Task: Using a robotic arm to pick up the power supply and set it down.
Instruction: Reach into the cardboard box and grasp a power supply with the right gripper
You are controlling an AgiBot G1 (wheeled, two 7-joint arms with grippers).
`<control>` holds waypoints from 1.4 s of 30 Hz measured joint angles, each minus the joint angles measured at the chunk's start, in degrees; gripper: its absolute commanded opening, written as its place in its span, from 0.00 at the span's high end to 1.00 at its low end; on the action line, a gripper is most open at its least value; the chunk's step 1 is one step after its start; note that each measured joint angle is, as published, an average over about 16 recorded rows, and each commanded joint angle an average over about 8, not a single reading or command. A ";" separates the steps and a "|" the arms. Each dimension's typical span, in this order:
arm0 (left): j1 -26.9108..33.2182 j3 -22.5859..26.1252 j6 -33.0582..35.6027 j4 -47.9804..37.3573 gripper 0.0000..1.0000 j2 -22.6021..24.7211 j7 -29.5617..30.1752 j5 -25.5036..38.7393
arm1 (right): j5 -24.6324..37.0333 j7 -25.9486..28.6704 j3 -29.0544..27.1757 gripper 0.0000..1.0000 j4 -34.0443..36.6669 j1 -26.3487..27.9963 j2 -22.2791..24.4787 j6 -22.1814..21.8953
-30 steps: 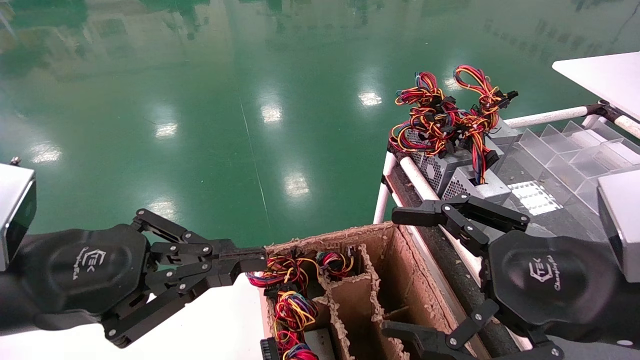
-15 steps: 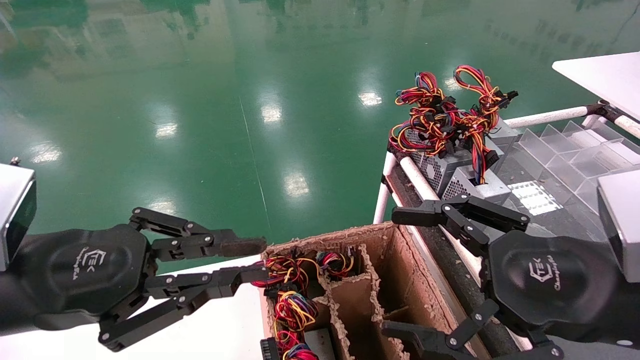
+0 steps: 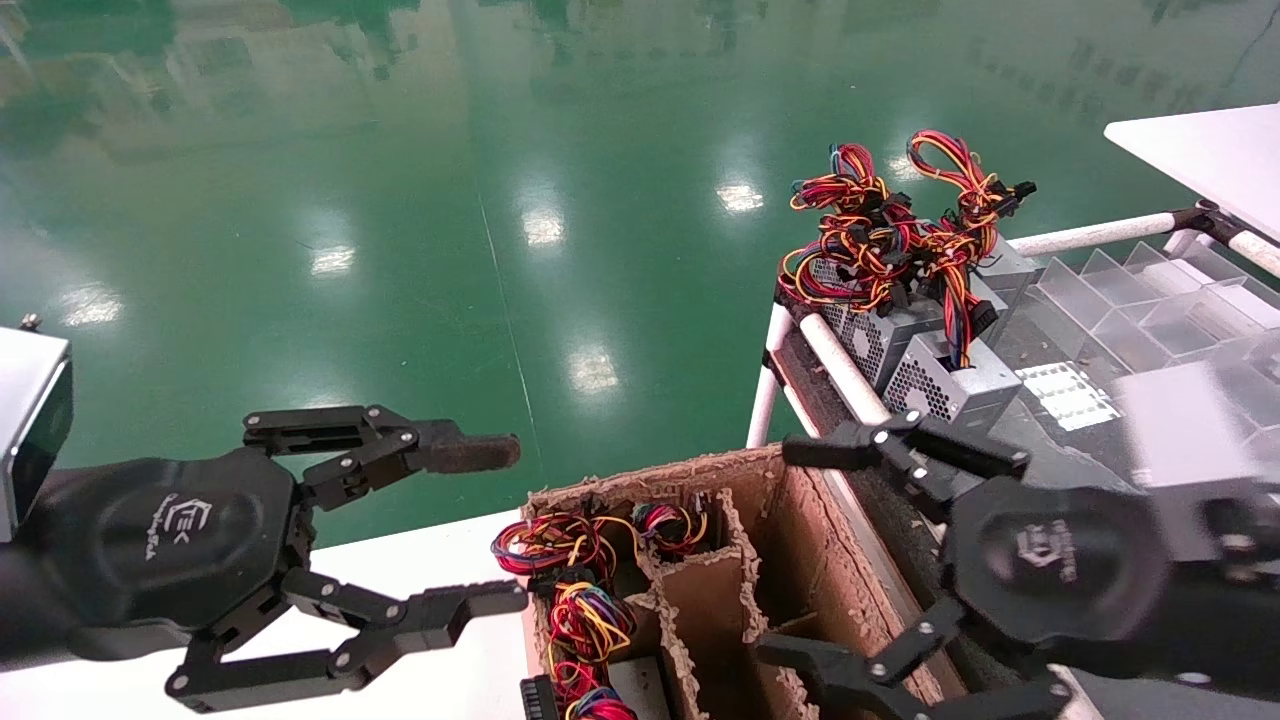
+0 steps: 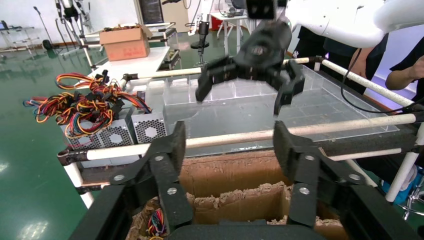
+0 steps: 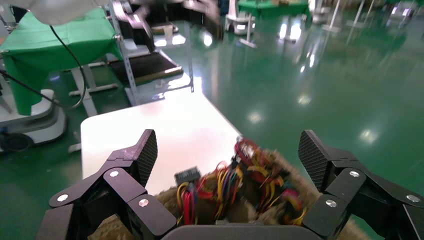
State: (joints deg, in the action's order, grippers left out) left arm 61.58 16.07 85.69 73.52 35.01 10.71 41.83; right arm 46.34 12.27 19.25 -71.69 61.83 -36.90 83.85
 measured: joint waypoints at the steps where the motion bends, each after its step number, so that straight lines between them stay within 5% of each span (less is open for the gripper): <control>1: 0.00 0.01 0.00 0.00 0.00 0.00 0.00 0.00 | 0.71 0.39 0.58 0.00 0.45 0.23 -0.50 -0.04; 16: 0.03 0.07 -0.02 -0.02 0.00 -0.02 -0.04 -0.05 | 11.24 4.87 11.79 0.01 12.60 7.10 -11.78 4.73; 17: 0.03 0.08 -0.02 -0.02 0.00 -0.03 -0.04 -0.05 | 11.62 4.75 12.44 0.07 13.40 7.44 -12.40 5.08; 25: 0.03 0.11 -0.03 -0.02 0.00 -0.04 -0.06 -0.07 | 12.87 2.65 17.04 1.00 18.26 8.94 -15.93 6.43; 42: 0.05 0.18 -0.07 -0.02 0.00 -0.07 -0.09 -0.12 | 14.58 -2.40 23.14 1.00 22.75 11.04 -19.09 5.62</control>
State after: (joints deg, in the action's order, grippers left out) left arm 61.63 16.25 85.62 73.51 34.94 10.62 41.71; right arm 60.93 9.87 42.39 -48.94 72.88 -55.99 89.47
